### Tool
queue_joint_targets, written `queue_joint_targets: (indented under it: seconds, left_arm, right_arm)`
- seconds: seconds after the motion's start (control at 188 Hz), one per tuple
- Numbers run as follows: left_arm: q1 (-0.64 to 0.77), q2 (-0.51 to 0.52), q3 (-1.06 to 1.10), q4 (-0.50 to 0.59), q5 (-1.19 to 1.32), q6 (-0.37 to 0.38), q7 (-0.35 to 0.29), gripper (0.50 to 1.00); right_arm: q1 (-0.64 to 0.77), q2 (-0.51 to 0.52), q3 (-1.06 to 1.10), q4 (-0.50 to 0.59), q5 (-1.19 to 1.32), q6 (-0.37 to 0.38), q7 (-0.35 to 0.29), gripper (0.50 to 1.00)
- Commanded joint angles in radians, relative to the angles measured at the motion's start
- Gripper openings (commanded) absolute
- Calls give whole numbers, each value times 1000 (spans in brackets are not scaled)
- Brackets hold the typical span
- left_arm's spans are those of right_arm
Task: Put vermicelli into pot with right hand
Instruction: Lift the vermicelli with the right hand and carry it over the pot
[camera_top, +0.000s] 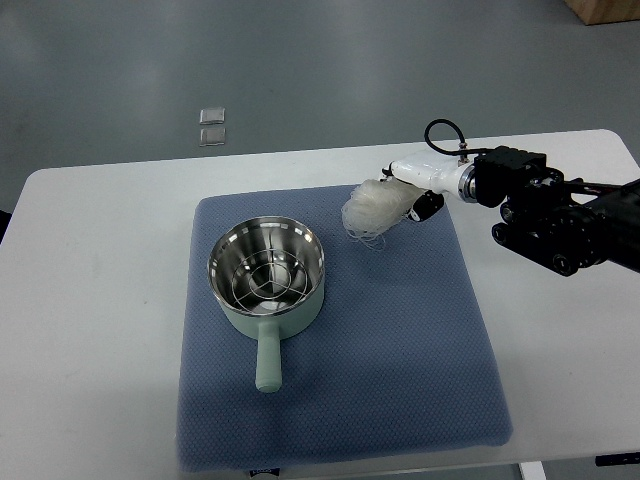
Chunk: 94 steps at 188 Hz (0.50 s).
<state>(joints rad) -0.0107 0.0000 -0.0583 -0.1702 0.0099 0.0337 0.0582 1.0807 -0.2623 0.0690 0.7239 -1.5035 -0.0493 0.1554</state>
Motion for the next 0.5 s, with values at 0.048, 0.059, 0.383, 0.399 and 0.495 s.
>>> queue_joint_targets:
  seconds: [0.048,0.059,0.383,0.399,0.495]
  left_arm:
    - [0,0,0,1,1,0,0,1000]
    - [0,0,2,1,1,2,0,1000]
    - [0,0,0,0,1,2,0,1000]
    - [0,0,2,0,1,2,0,1000]
    - [2,0,0,0,1,0,0,1000]
  right_arm:
    - [1,-43,74,69,62,-7,6,500]
    - [2,-49,84,78,68,-6,9,500]
    - [13,-132,204,285,92,3,65,500]
    - [13,-132,204,293,92,5,70,500]
    - [13,-130,201,345,89,5,95,500]
